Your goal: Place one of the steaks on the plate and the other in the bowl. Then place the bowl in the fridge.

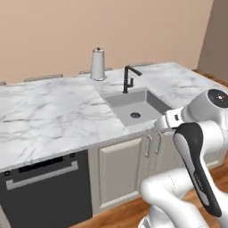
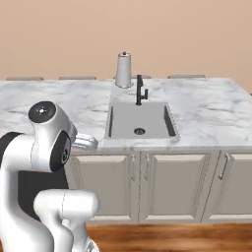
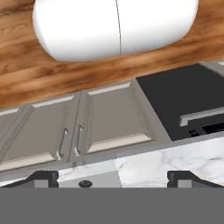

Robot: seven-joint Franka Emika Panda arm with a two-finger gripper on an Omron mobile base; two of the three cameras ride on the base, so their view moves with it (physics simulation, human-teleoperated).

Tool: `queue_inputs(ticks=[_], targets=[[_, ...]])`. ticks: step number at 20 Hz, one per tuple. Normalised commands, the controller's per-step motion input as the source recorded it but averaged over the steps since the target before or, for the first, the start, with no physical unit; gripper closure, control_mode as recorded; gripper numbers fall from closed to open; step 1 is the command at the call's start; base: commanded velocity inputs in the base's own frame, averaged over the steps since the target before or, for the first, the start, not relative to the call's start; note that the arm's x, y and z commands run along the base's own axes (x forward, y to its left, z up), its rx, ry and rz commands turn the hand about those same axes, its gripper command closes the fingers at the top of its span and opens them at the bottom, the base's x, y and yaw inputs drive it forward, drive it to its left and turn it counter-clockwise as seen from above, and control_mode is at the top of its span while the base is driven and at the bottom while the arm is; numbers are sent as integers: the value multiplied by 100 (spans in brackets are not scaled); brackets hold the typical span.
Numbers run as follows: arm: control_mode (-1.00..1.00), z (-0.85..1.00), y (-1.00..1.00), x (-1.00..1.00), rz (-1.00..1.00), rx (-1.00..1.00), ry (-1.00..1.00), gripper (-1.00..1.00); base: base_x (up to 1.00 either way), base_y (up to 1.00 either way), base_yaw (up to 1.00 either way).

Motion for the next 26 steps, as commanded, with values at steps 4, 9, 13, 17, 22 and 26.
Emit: queue_inputs(ticks=[4, 9, 13, 17, 22, 26], targets=[[100, 0, 0, 0, 0, 0, 0, -100, 18, -67, -61], [100, 0, 0, 0, 0, 0, 0, -100, 18, -65, -63], [100, 0, 0, 0, 0, 0, 0, -100, 36, -36, -75], [100, 0, 0, 0, 0, 0, 0, -100, 40, -15, -81], [100, 0, 0, 0, 0, 0, 0, -100, 28, 0, -92], [100, 0, 0, 0, 0, 0, 0, -100, 17, 4, -99]])
